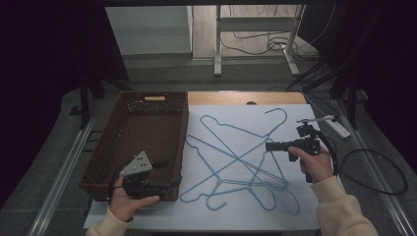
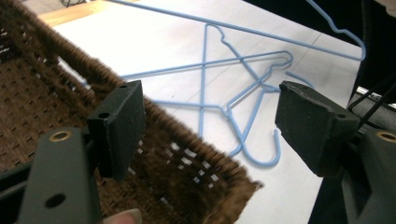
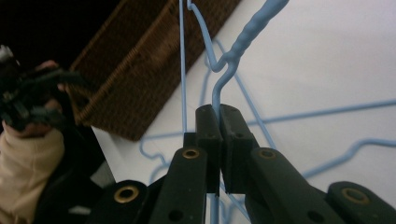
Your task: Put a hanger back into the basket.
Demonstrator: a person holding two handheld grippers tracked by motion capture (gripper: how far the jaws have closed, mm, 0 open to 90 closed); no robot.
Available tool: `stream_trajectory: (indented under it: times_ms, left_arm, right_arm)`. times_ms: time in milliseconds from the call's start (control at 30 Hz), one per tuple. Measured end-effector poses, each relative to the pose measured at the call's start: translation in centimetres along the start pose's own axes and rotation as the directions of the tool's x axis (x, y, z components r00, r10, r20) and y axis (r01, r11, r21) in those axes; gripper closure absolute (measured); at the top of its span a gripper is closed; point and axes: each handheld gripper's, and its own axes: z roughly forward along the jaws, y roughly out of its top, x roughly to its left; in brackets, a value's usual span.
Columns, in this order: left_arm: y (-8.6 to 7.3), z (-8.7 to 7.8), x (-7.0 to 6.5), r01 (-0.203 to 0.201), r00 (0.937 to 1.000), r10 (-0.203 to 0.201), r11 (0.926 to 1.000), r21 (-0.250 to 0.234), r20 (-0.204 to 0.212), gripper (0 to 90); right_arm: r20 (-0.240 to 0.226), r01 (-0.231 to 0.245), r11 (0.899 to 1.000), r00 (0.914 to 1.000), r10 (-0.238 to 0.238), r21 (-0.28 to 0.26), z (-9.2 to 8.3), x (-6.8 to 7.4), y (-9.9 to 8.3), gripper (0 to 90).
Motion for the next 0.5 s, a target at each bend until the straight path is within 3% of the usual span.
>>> stream_trajectory:
  times_ms: [33, 100, 267, 500]
  left_arm:
    - [0.2, 0.0, -0.2, -0.001, 1.0, 0.001, 1.0, 0.0, 0.002, 24.7]
    - [0.5, 0.1, -0.5, 0.0, 1.0, 0.0, 1.0, -0.001, 0.002, 24.7]
    - [1.2, 0.6, -1.2, 0.017, 0.9998, -0.017, 0.9998, -0.002, 0.011, 24.9]
    - [2.7, 1.9, -2.5, 0.034, 0.9986, -0.033, 0.9994, -0.006, 0.042, 25.1]
  right_arm:
    - [-0.02, -0.021, 0.999, 0.9996, 0.02, -0.042, 0.1, 0.5, -0.3, 87.8]
    - [-0.032, -0.031, 0.997, 0.999, 0.029, -0.068, 0.1, 0.7, -0.4, 87.7]
    - [-0.097, -0.105, 0.977, 0.9913, 0.088, -0.184, 0.7, 2.0, -1.3, 87.7]
    - [-0.12, -0.11, 0.959, 0.9895, 0.081, -0.26, 1.9, 3.3, -1.6, 87.7]
